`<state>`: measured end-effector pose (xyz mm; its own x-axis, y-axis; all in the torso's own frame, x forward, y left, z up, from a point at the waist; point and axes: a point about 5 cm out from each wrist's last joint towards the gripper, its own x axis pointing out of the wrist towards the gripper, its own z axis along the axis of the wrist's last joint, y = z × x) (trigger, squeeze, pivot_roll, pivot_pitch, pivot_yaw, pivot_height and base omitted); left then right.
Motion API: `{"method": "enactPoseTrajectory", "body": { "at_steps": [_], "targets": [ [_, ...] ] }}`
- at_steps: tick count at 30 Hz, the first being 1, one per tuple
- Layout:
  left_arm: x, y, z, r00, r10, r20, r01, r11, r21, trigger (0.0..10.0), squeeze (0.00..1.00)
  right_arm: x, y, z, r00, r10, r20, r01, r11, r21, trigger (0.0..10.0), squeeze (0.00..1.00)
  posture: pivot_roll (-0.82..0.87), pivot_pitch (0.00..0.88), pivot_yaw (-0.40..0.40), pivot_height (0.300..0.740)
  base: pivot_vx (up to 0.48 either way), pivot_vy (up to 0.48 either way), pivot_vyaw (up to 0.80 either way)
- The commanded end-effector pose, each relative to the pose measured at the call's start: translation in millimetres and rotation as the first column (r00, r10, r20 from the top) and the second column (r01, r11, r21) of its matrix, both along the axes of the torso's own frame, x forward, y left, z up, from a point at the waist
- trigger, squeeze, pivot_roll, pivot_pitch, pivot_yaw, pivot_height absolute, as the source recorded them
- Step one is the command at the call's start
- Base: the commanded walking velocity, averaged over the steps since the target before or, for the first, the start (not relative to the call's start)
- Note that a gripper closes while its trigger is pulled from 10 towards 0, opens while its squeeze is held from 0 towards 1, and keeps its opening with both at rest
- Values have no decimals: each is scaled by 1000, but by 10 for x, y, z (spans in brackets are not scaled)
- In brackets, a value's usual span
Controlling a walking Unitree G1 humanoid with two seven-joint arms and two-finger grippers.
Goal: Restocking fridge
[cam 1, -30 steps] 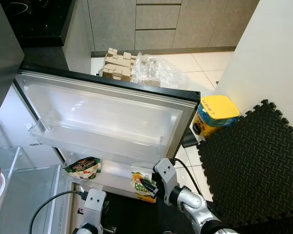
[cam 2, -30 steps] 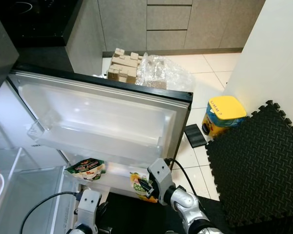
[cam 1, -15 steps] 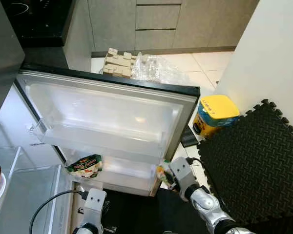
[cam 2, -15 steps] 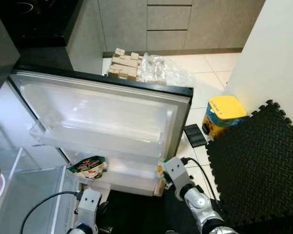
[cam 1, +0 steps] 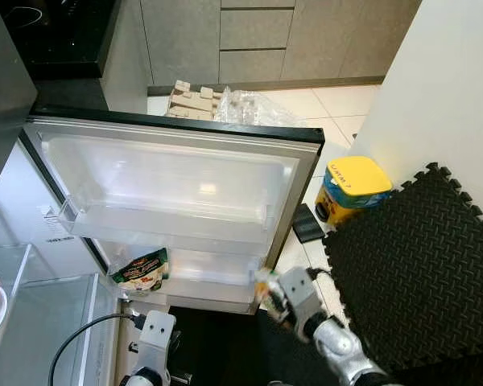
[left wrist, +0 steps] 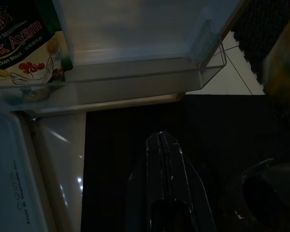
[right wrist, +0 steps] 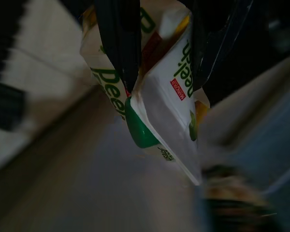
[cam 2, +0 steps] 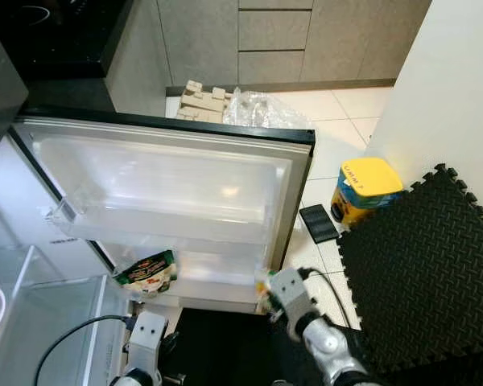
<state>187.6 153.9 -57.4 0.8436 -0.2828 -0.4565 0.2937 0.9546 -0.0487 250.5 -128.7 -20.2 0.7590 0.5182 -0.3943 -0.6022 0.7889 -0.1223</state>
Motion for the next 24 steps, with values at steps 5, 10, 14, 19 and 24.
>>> {"method": "enactPoseTrajectory", "body": {
  "at_steps": [5,10,14,19,24],
  "targets": [
    [-86,12,-53,999,-11,-35,12,1000,9,10000,0,-3,63,22,1000,21,12,-21,999,39,10000,0,-114,127,-40,725,0,0,0],
    [-71,11,-42,1000,-9,-27,9,1000,5,10000,0,67,106,86,998,9,57,-11,999,34,10000,0,-113,128,-39,725,0,0,0],
    [-48,5,-29,1000,-9,-20,9,1000,3,10000,0,108,112,132,997,-10,81,5,998,59,10000,0,-111,128,-40,715,0,0,0],
    [-28,1,-16,1000,-10,-10,10,1000,2,10000,0,126,131,149,997,0,78,-6,997,72,10000,0,-110,129,-42,705,0,0,0],
    [-18,4,-9,1000,-10,-6,10,1000,2,10000,0,160,152,184,996,-9,83,0,995,103,10000,0,-109,130,-43,705,0,0,0]
  ]
}}
